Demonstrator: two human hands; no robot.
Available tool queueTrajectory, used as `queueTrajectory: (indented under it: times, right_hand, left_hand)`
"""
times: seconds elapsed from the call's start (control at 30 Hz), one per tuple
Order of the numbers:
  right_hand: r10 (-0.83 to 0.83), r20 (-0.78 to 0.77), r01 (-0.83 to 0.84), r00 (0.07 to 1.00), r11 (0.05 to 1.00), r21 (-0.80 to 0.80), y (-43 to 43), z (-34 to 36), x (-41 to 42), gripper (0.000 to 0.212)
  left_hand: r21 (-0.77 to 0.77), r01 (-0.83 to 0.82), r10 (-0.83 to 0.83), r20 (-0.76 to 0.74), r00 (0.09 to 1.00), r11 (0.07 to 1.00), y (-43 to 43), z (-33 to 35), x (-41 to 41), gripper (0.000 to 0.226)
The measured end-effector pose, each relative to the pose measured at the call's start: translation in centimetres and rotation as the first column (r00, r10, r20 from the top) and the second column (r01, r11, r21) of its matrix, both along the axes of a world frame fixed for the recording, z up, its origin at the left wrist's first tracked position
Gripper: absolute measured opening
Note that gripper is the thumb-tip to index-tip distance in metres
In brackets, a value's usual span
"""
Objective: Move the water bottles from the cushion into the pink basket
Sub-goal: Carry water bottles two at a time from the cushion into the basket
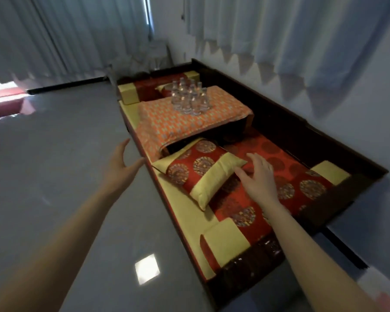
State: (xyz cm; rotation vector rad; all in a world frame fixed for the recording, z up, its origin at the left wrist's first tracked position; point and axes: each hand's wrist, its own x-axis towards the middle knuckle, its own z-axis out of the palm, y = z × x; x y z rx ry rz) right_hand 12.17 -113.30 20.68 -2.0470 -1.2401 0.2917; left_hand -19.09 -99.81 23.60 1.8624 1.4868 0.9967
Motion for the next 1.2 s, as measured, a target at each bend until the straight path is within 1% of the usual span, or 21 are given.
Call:
queueTrajectory:
  times: [0.1,0.2,0.37,0.47,0.53,0.6,0.7,0.8,0.87,1.0,1.13,1.2]
  right_hand:
    - [0.092,-0.005,-0.092,0.996,0.996,-0.009,4.9,0.2,-3.3,0.056]
    - [0.144,0.017,-0.144,0.989,0.989,-0.023,9.4,-0.1,-4.6,0.058]
    - [0.119,0.021,-0.120,0.993,0.993,0.016,18.2,-1.1,-4.5,0.062]
    - [0.092,-0.001,-0.092,0.996,0.996,-0.002,24.5,-1.9,-4.2,0.065]
    - [0.103,-0.024,-0.103,0.994,0.995,-0.007,29.2,-2.1,-4.0,0.066]
    - [0.125,-0.007,-0.125,0.992,0.992,0.002,33.1,-1.8,-4.1,0.067]
    - [0.124,-0.013,-0.125,0.992,0.990,-0.061,39.0,-2.4,-4.6,0.068]
    - [0.153,-0.028,-0.154,0.988,0.985,-0.082,43.9,-3.4,-5.3,0.067]
    - [0.142,-0.025,-0.143,0.990,0.987,-0.068,48.0,-3.2,-5.6,0.066]
    - [0.088,-0.042,-0.090,0.995,0.994,-0.057,55.9,-4.6,-6.5,0.061]
    - [-0.002,-0.059,-0.002,0.998,0.998,-0.066,62.7,-5.9,-7.9,0.058]
    - [-0.025,-0.070,0.022,0.997,0.999,-0.042,66.3,-6.1,-8.5,0.061]
  left_hand:
    - [-0.070,-0.011,0.012,0.016,1.000,0.997,3.3,0.2,-3.6,0.066]
    - [-0.064,-0.021,0.023,0.015,1.000,0.998,6.7,-0.1,-6.0,0.064]
    - [-0.064,-0.015,0.016,0.014,1.000,0.998,14.6,-0.5,-7.8,0.063]
    - [-0.083,-0.039,0.041,0.014,0.999,0.996,20.6,-0.5,-7.9,0.063]
    - [-0.090,-0.041,0.043,0.012,0.999,0.995,25.1,-0.1,-7.6,0.063]
    - [-0.072,-0.045,0.046,0.018,0.999,0.996,28.6,0.6,-7.3,0.064]
    - [-0.108,-0.057,0.059,0.023,0.998,0.993,33.8,-0.1,-7.6,0.063]
    - [-0.135,-0.068,0.072,0.021,0.997,0.989,38.4,-1.2,-8.5,0.063]
    - [-0.144,-0.076,0.080,0.023,0.997,0.987,42.6,-1.6,-9.2,0.064]
    - [-0.153,-0.041,0.044,0.018,0.999,0.987,52.5,-3.4,-10.0,0.065]
    - [-0.189,0.055,-0.048,0.040,0.998,0.981,62.1,-4.5,-10.1,0.064]
    - [-0.175,0.108,-0.108,0.014,0.994,0.979,66.9,-4.5,-9.8,0.065]
